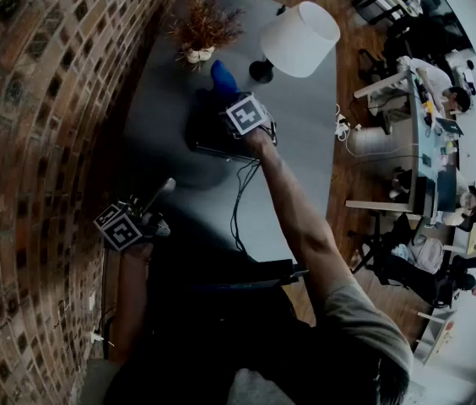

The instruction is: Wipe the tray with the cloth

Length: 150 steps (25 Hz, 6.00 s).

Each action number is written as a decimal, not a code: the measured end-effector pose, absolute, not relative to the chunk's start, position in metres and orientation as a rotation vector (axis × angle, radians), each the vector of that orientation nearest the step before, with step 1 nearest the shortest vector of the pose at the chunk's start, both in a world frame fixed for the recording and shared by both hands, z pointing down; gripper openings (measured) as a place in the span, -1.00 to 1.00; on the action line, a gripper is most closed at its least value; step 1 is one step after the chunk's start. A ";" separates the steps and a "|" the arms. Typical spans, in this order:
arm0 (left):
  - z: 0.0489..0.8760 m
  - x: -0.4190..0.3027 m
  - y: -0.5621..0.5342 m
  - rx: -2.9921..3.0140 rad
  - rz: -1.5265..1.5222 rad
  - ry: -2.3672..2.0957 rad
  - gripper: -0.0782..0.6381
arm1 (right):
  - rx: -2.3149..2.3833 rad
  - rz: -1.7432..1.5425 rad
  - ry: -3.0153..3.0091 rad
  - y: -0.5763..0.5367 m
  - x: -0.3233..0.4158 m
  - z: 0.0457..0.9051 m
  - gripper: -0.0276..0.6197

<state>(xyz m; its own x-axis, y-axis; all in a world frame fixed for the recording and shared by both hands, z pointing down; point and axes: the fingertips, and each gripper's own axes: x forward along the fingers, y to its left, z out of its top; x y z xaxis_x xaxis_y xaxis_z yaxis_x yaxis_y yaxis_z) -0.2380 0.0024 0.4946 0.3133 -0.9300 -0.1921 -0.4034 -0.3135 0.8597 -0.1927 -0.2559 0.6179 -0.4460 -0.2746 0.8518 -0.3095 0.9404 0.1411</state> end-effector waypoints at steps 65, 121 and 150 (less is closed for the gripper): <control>0.504 -0.184 -0.021 1.919 -0.737 -1.077 -0.09 | 0.347 -0.259 -1.720 -0.201 -0.035 0.638 -0.40; 0.624 -0.202 -0.153 1.936 -0.125 -1.390 0.08 | 0.472 -0.331 -1.800 -0.257 0.067 0.676 -0.41; 0.625 -0.179 -0.109 1.663 -0.465 -1.394 -0.01 | -0.160 -0.623 -1.613 -0.291 -0.033 0.665 -0.47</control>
<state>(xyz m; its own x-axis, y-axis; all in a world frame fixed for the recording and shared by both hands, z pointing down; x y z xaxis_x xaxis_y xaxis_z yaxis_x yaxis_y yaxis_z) -0.1787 -0.1093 0.6253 0.2970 -0.9218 0.2490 -0.5880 0.0289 0.8084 -0.0331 -0.2909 0.6647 -0.1548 -0.2540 0.9547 0.4534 0.8403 0.2971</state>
